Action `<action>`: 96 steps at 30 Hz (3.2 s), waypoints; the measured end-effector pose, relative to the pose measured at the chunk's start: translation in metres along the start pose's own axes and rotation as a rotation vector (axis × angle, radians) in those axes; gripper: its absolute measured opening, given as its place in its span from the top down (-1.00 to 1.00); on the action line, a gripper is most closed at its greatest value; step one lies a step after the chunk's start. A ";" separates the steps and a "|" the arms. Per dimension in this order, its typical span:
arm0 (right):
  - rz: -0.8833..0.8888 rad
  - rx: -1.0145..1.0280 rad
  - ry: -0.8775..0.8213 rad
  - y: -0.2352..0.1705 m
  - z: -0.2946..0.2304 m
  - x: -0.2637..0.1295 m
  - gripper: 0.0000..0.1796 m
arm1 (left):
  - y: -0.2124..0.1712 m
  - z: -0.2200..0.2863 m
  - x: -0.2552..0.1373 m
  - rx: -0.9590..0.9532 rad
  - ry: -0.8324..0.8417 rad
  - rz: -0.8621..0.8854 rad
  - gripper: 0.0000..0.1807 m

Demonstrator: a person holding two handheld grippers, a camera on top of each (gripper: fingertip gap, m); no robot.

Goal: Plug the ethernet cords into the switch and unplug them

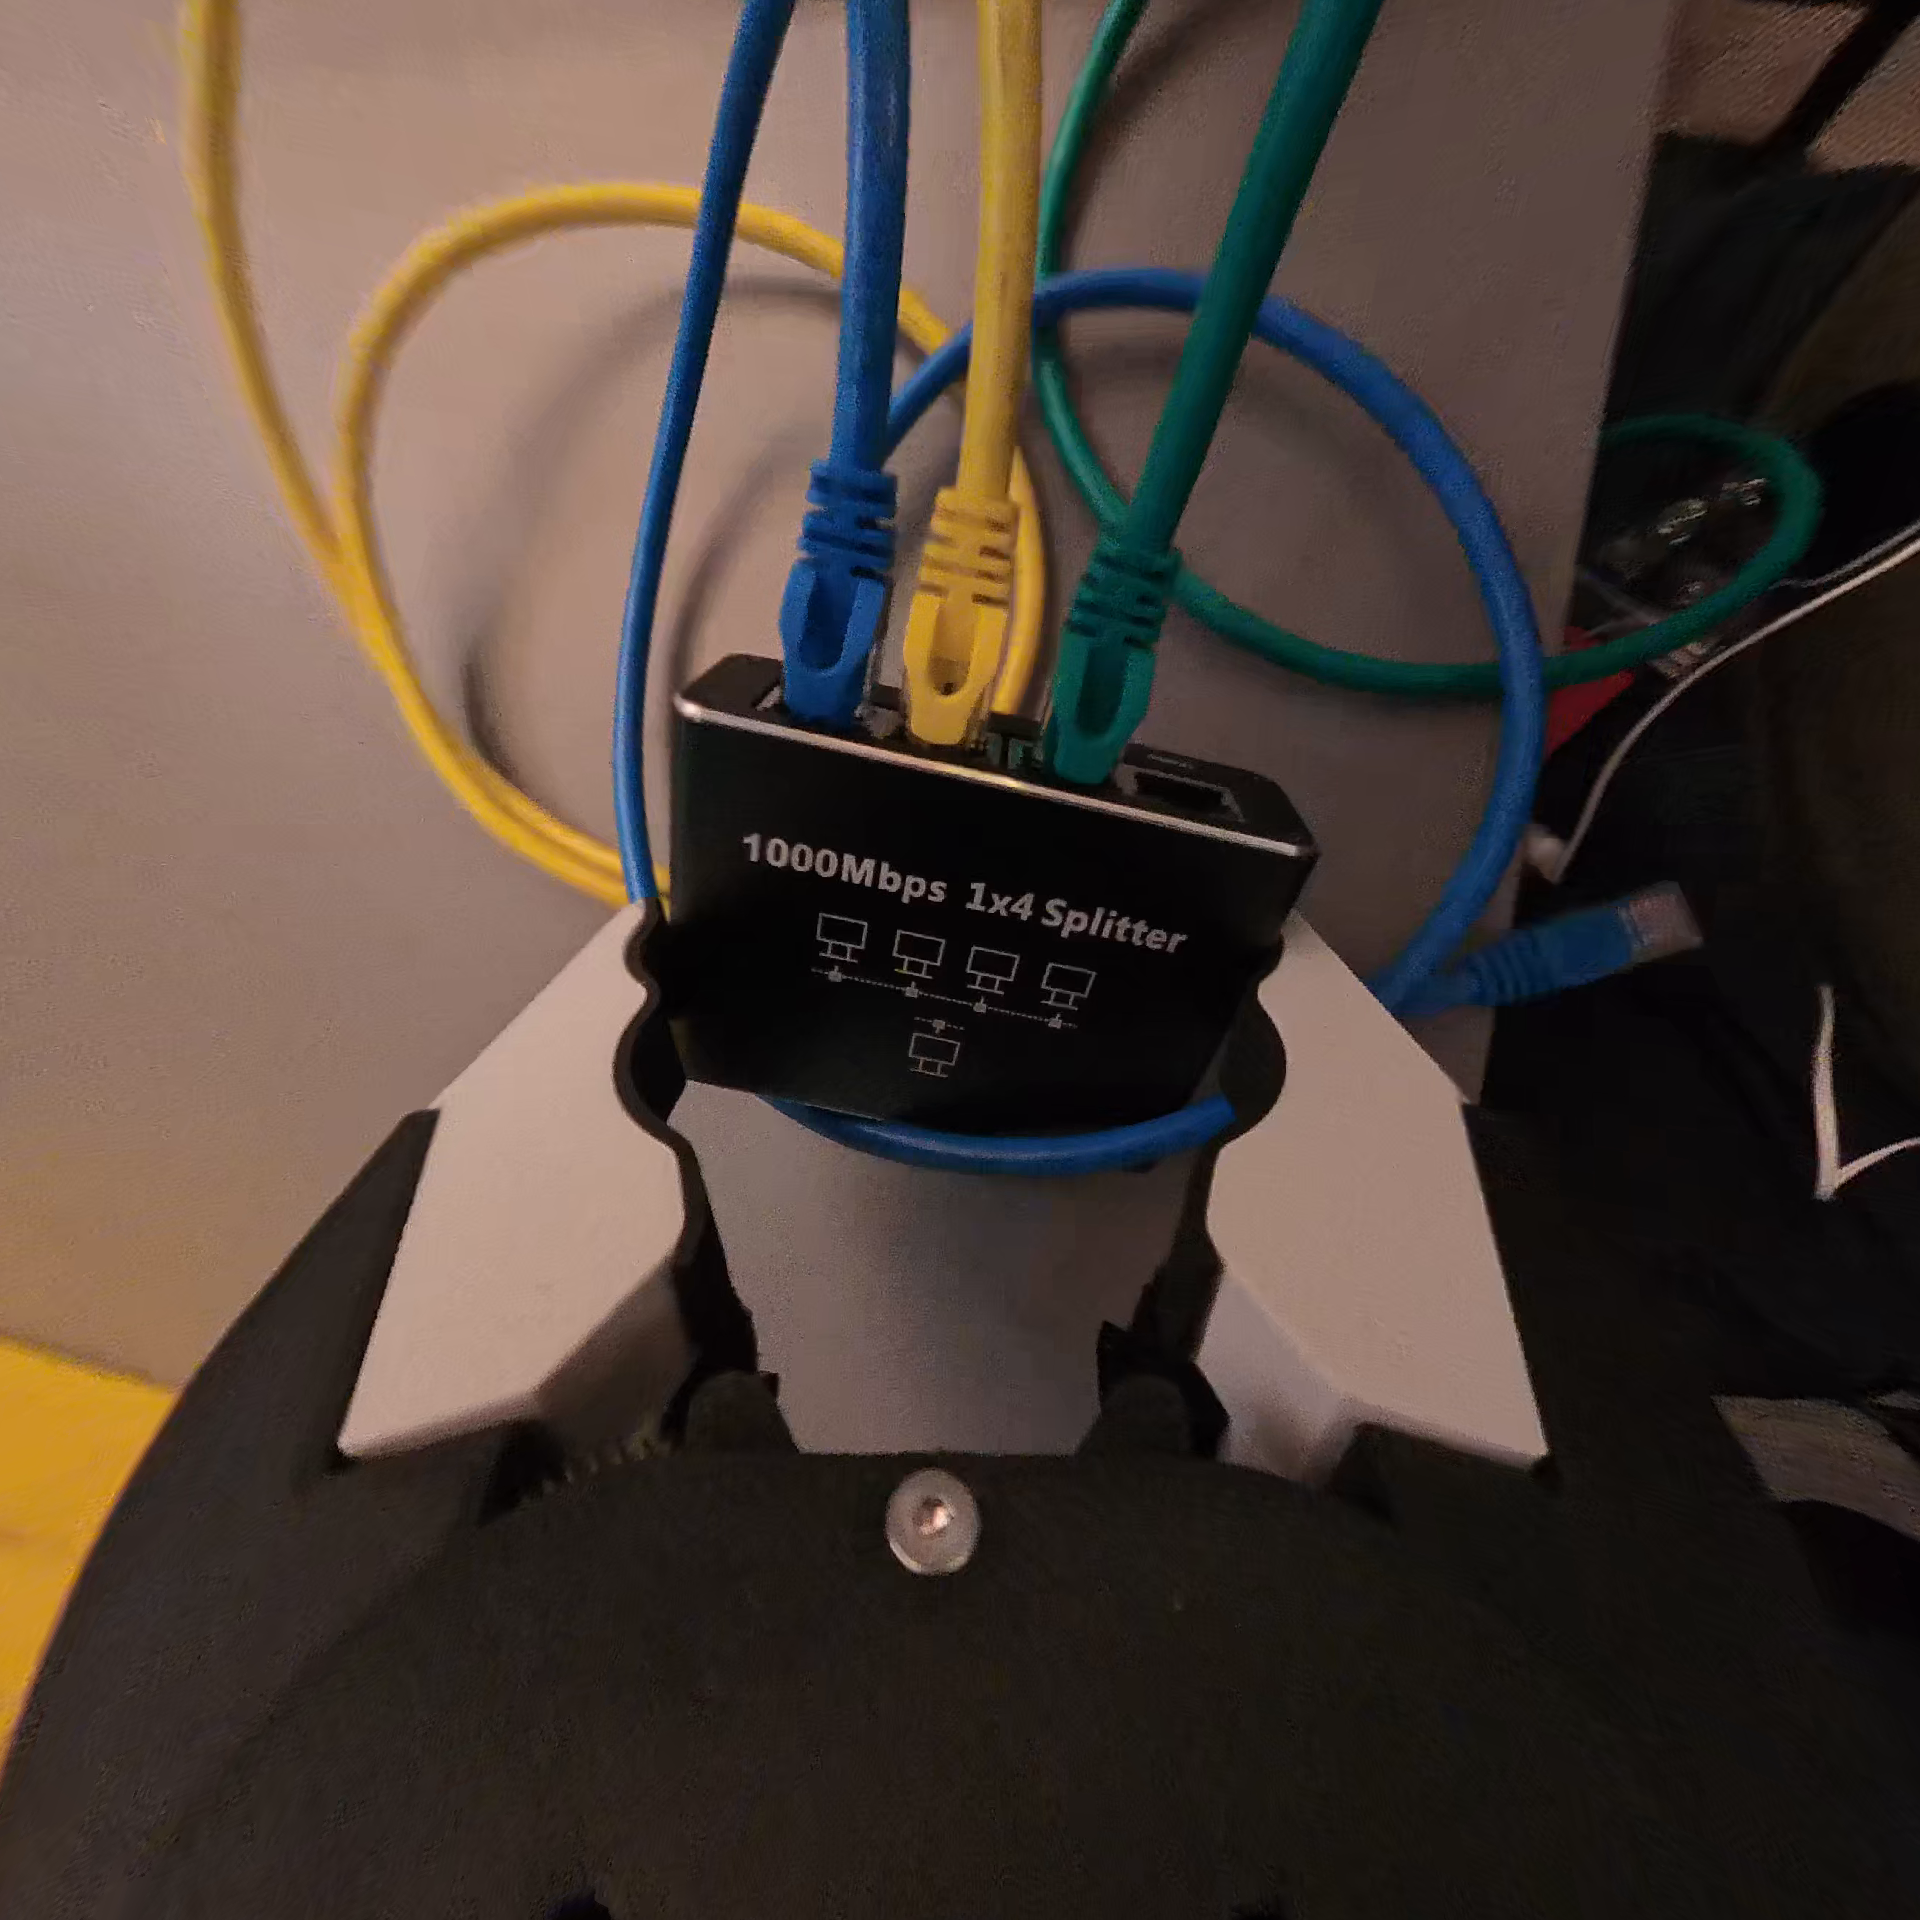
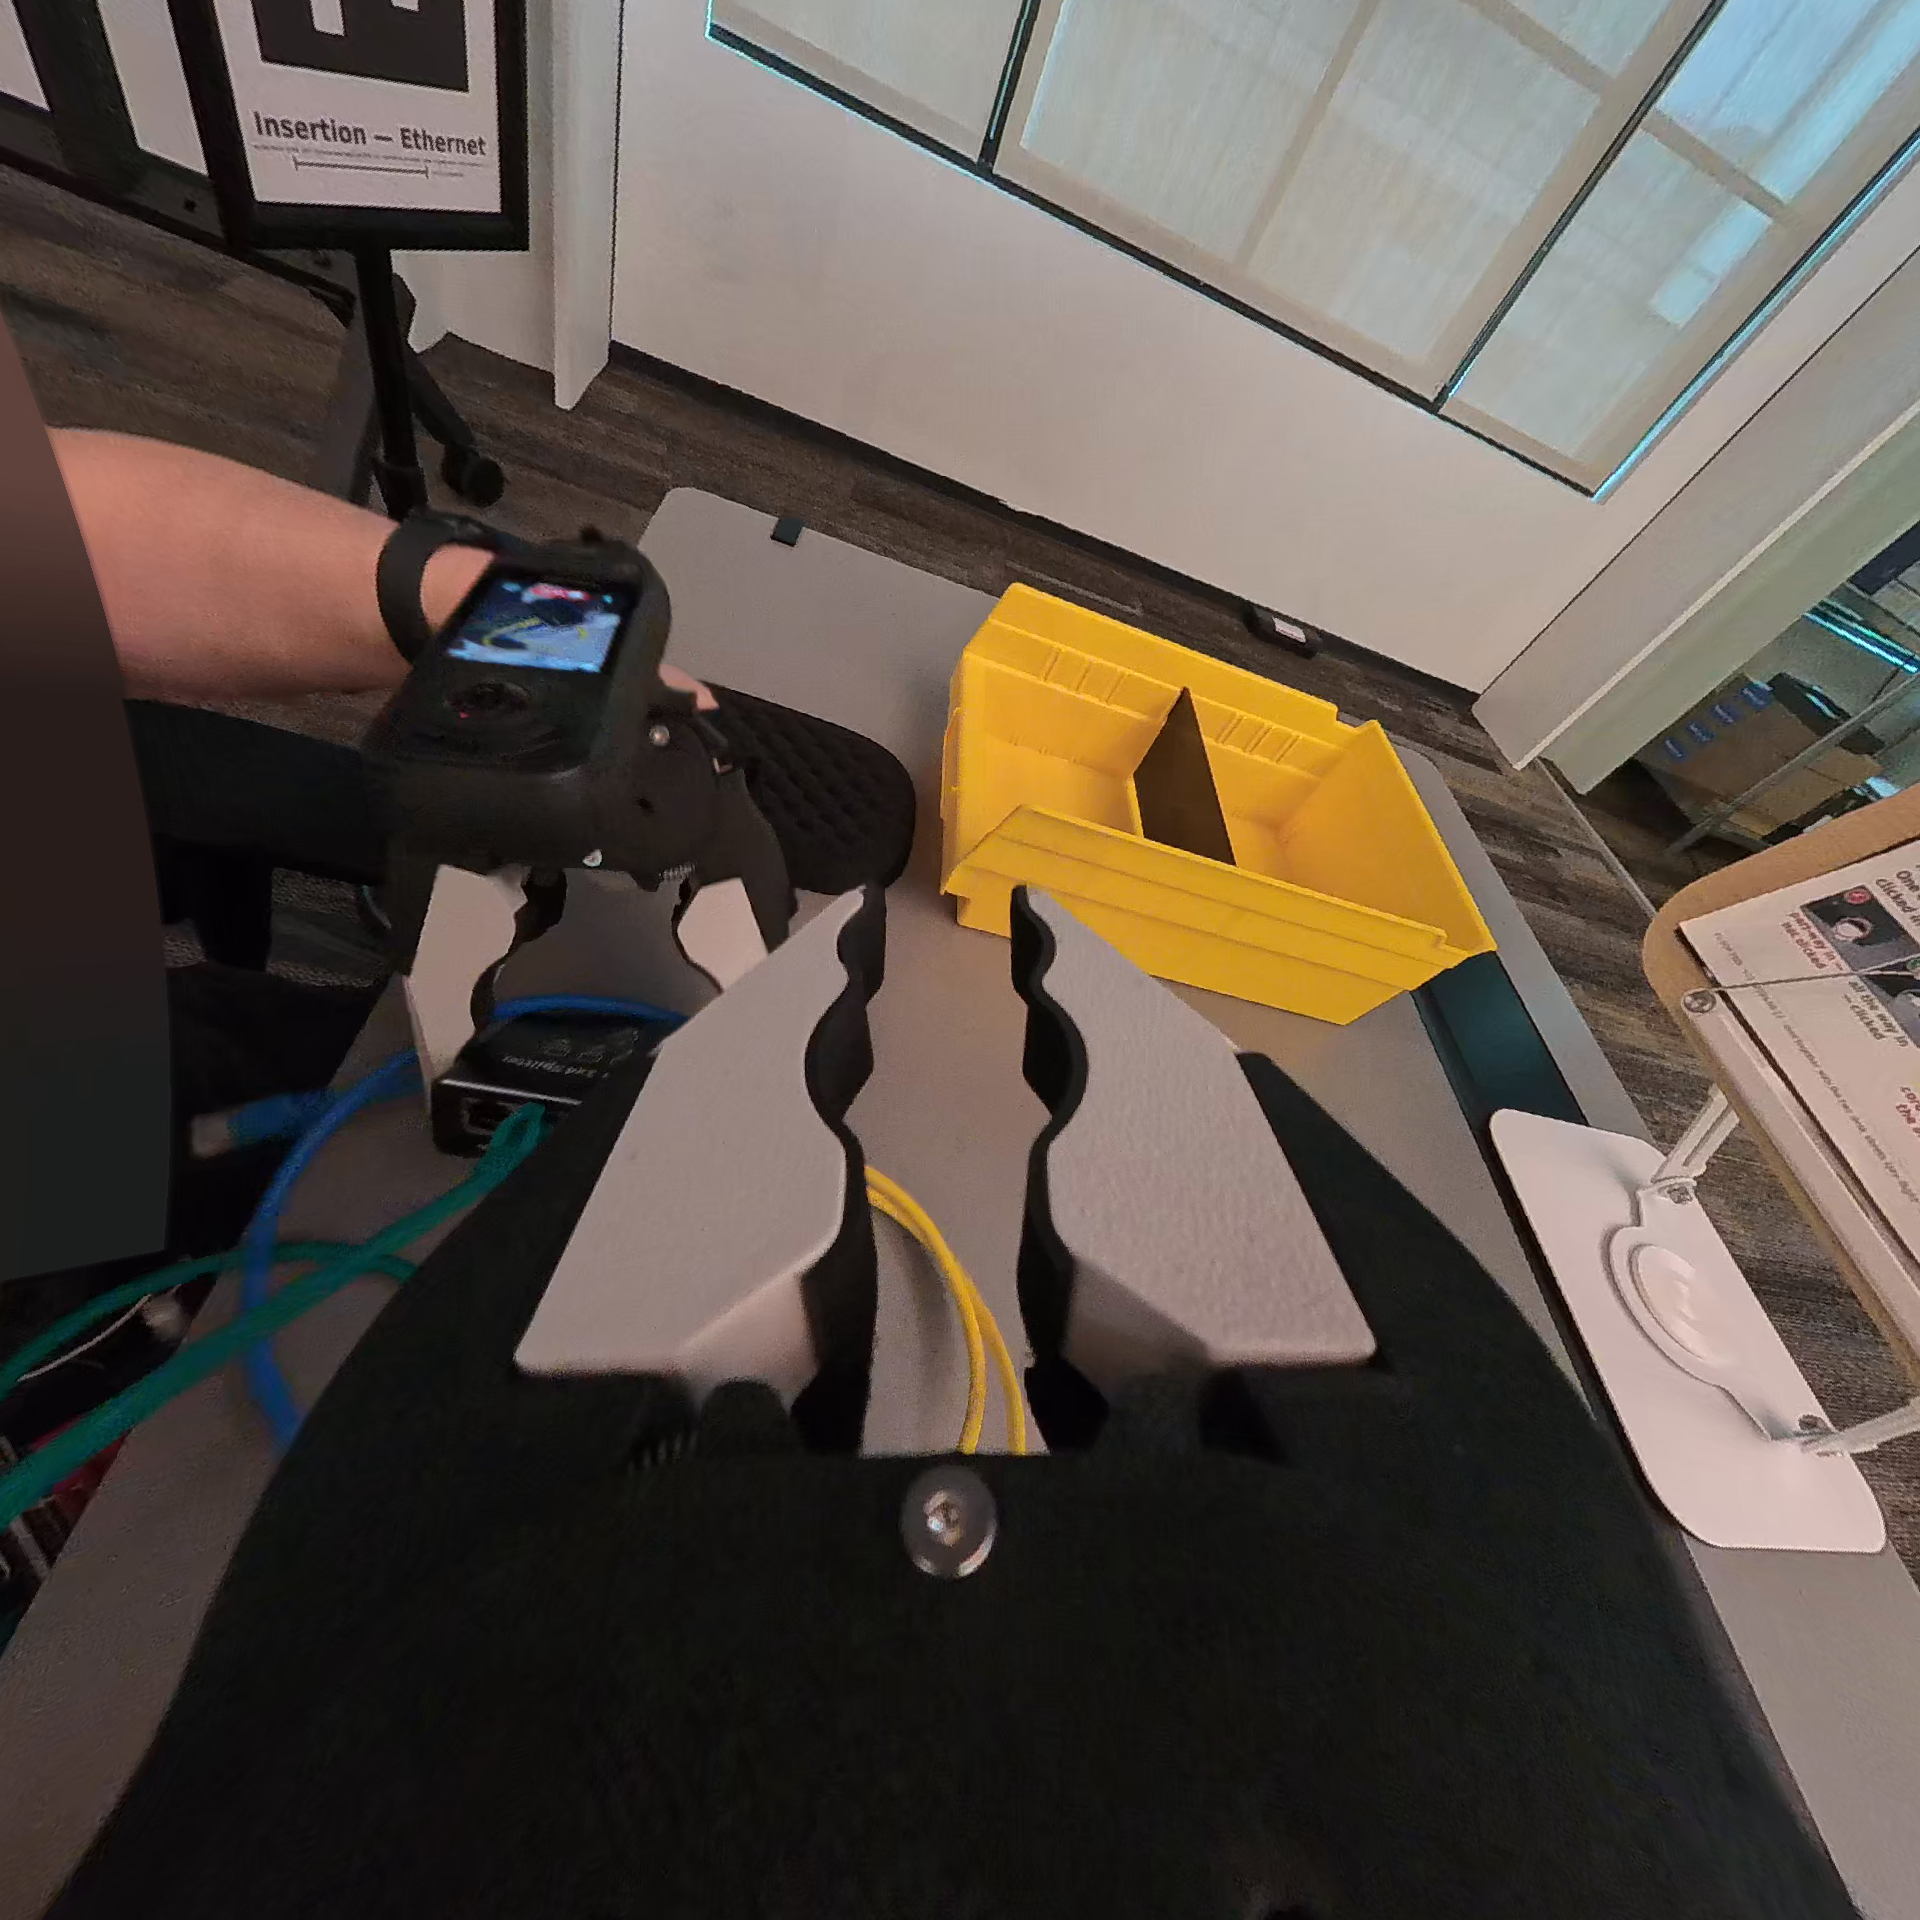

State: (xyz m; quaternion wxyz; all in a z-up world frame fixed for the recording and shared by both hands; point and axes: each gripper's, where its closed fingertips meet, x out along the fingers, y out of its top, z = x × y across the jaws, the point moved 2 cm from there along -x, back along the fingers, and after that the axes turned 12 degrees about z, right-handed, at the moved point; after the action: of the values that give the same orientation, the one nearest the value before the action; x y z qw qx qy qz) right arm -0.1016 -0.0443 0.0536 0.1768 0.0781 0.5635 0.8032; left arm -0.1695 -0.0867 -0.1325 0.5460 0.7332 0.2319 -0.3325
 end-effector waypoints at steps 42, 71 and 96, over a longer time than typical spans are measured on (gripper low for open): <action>0.362 -0.410 -0.611 0.132 0.061 -0.154 -0.29 | 0.302 -0.163 -0.363 0.778 1.098 -0.949 -0.17; -0.165 -0.786 -0.577 0.256 0.080 -0.100 0.30 | 0.344 -0.141 -0.348 0.929 1.211 -0.632 -0.17; -0.416 -1.091 -0.708 0.353 0.196 -0.102 0.99 | 0.403 -0.214 -0.418 0.847 1.487 -0.410 -0.16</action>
State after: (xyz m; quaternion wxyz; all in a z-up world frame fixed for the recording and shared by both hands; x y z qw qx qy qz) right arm -0.0128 -0.0172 0.4600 0.5153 0.1257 -0.0106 0.8477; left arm -0.1166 0.0078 0.4764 -0.1351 0.8446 0.5117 0.0816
